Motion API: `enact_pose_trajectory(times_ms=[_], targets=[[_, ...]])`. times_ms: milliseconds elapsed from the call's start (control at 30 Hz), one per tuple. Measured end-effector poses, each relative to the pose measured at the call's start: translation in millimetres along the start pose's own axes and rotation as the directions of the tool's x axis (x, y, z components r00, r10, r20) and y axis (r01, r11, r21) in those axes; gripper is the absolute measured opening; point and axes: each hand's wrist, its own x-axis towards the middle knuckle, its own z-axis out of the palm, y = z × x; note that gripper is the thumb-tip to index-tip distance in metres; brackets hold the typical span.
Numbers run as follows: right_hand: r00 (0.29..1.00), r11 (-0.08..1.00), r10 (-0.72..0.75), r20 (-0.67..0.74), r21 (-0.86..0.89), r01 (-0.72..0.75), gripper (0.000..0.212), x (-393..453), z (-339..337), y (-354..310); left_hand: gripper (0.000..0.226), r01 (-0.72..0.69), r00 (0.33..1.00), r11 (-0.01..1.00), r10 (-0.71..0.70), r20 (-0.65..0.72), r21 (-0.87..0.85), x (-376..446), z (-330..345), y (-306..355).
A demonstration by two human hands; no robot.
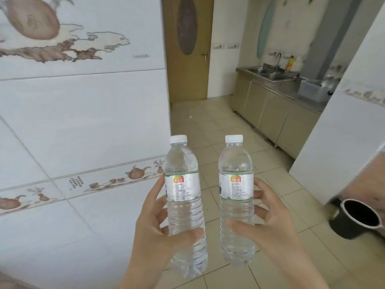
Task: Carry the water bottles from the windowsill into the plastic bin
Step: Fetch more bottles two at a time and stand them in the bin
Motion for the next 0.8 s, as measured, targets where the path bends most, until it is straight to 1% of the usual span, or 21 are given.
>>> enact_pose_trajectory(times_ms=[133,267,400,567,667,800], targets=[[0.997,1.000,-0.008,-0.072,-0.008,0.007,0.087,36.1,-65.9,16.9,0.103,-0.007,0.998,1.000,0.008,0.055,-0.013,33.4,71.7,-10.8],[0.987,1.000,0.009,-0.161,0.003,-0.009,0.087,67.6,-116.5,32.8,0.114,-0.005,0.992,1.000,0.003,0.128,0.014,70.7,126.3,-22.6],[0.972,0.999,0.034,-0.231,-0.002,-0.035,0.087,102.6,-153.8,50.0,0.116,0.014,0.981,0.998,-0.025,0.194,0.058,117.8,171.7,-35.0],[0.943,0.998,0.060,-0.326,0.019,-0.056,0.086,161.8,-192.7,73.7,0.111,0.018,0.964,0.997,-0.038,0.263,0.076,194.2,230.2,-55.1],[0.924,0.998,0.069,-0.377,0.020,-0.067,0.086,207.3,-217.4,82.5,0.109,0.021,0.947,0.999,-0.033,0.321,0.040,249.1,268.3,-64.8],[0.896,0.998,0.045,-0.441,-0.021,-0.060,0.087,274.0,-254.7,84.9,0.110,0.019,0.919,1.000,-0.015,0.394,-0.004,327.5,319.8,-72.5]])
